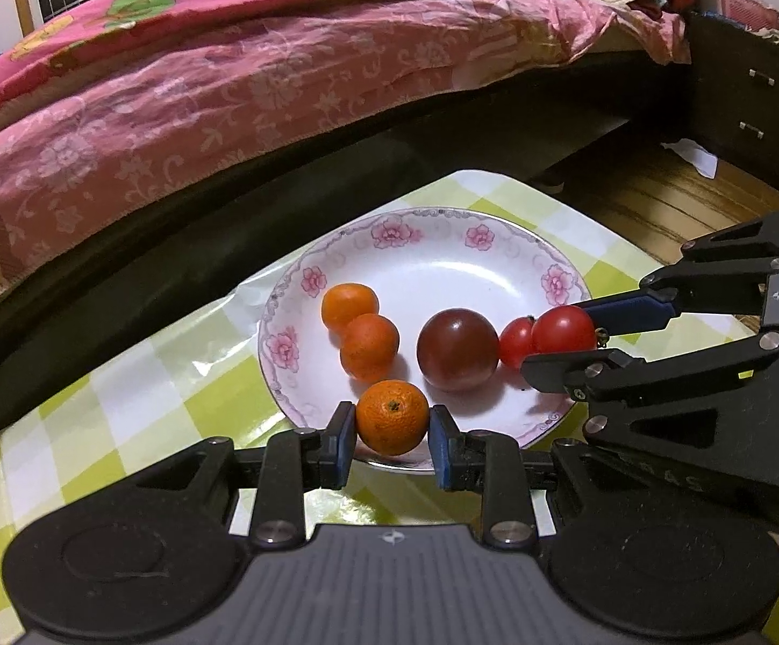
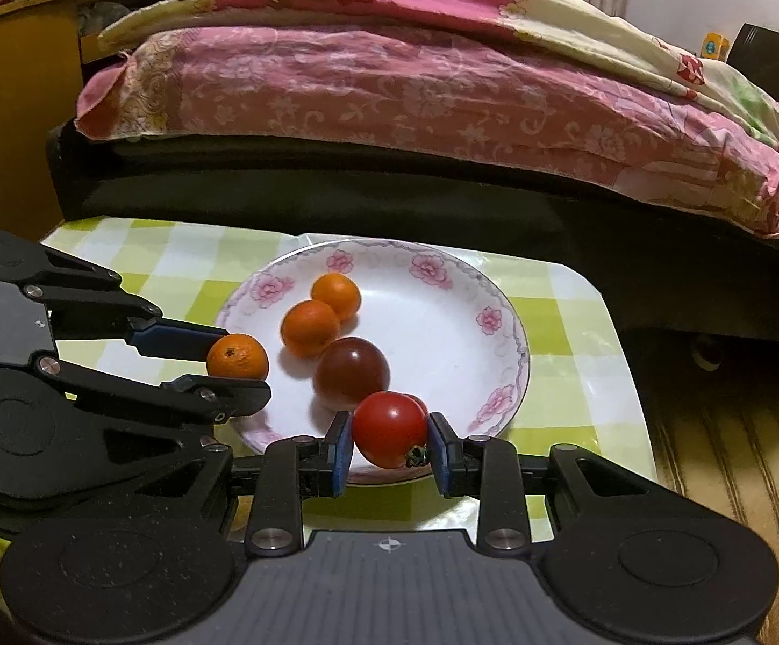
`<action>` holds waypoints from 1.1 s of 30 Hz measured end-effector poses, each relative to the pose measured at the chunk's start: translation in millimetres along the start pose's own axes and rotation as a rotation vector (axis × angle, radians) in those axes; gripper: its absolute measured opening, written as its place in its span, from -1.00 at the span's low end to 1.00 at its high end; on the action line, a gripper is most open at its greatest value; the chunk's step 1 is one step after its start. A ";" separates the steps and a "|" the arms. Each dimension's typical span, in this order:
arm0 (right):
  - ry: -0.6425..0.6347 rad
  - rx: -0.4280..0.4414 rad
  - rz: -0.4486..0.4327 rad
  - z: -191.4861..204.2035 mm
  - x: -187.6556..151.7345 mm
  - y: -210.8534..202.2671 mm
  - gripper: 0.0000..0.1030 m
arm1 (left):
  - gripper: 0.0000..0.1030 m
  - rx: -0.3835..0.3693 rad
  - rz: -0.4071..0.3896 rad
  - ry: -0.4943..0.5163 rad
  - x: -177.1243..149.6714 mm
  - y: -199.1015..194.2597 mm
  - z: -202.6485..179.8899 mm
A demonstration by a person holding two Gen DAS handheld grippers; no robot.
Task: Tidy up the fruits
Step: 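Carry the mandarin and the red cherry tomato up over the white bowl, then open the right gripper to release the tomato while the left gripper releases the mandarin into the bowl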
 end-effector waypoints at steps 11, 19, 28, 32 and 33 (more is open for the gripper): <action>-0.029 -0.030 0.000 -5.0 -0.7 14.1 -0.48 | -0.30 0.006 0.004 -0.002 1.4 11.1 -1.1; -0.029 -0.037 0.001 -9.0 -0.3 22.9 -0.47 | -0.30 0.012 0.005 -0.004 2.0 17.4 -0.9; -0.032 -0.041 -0.001 -10.2 0.0 25.1 -0.45 | -0.29 0.026 0.002 0.010 1.7 17.9 -2.3; -0.030 -0.040 -0.007 -10.0 0.2 24.4 -0.45 | -0.29 0.029 0.004 0.011 2.1 17.1 -1.5; -0.027 -0.037 -0.005 -10.3 0.3 24.8 -0.45 | -0.29 0.029 0.004 0.012 2.3 16.9 -1.4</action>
Point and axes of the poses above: each gripper's, at about its wrist camera, not at the fingertips, and y roughly the way its jaws point, z to its left, x to its top, the point moved 4 cm from there along y, roughly the way its jaws point, and after that the axes turned 6 degrees about x, right-handed, at the moved point
